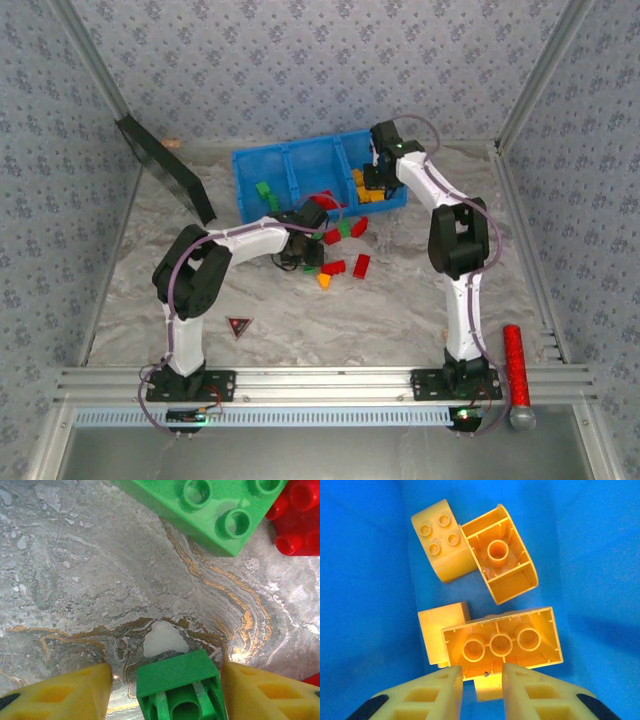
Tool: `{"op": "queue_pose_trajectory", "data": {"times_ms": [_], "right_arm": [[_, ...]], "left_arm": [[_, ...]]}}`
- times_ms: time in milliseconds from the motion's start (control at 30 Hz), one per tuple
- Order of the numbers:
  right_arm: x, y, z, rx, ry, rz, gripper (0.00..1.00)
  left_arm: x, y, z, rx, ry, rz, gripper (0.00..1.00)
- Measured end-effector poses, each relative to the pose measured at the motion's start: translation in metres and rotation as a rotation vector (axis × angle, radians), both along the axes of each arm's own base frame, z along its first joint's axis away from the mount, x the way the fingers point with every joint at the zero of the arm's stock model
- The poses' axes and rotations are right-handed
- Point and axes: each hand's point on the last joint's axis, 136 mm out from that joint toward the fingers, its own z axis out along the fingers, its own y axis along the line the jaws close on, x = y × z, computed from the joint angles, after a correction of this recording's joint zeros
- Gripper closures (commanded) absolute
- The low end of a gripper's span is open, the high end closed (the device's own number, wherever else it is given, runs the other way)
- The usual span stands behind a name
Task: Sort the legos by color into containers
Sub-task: Pick up the lego from the center of the table.
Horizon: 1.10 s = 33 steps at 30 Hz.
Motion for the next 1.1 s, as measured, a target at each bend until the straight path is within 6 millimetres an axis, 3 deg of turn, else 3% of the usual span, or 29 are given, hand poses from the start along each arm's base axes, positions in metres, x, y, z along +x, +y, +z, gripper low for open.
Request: {"op": "queue_pose_trajectory", "data": {"times_ms": [267,467,600,767,833,933,1000,1100], "right_arm": [[-0.006,0.003,0.008,0.058,-0.009,-0.018,0.72],[-0.024,-0.004,0.043,0.079,-0.058,-0.017,0.68],[-0.047,-0.01,0.064,0.097,-0.087,-0.014,0.59],[-0.089,-0.011,0.064,0.133,-0.053,-0.001,0.47],[-0.108,-0.008,0.057,0.146,-0.023,0.007,0.43],[-0.139,0.002,0.044,0.167,0.029,0.008,0.3],[-0.161,0.008,0.034,0.181,0.066,-0.008,0.22],[-0.188,0.012,0.019,0.21,0.118,-0.053,0.2]], "left_arm": [[0.001,0.002,-0.001,0.0,-0.006,0.018,0.48],[0.001,0.008,-0.002,0.007,-0.013,0.06,0.7],[0.0,0.009,0.0,0.0,-0.019,0.065,0.78],[-0.01,0.013,0.003,0.004,0.007,0.057,0.83],[-0.014,0.017,0.013,0.008,0.007,0.047,0.84],[-0.008,0.026,0.042,-0.01,-0.027,0.045,0.85],[0.004,0.034,0.071,-0.04,-0.074,0.058,0.84],[0.031,0.048,0.117,-0.095,-0.17,0.089,0.85]]}}
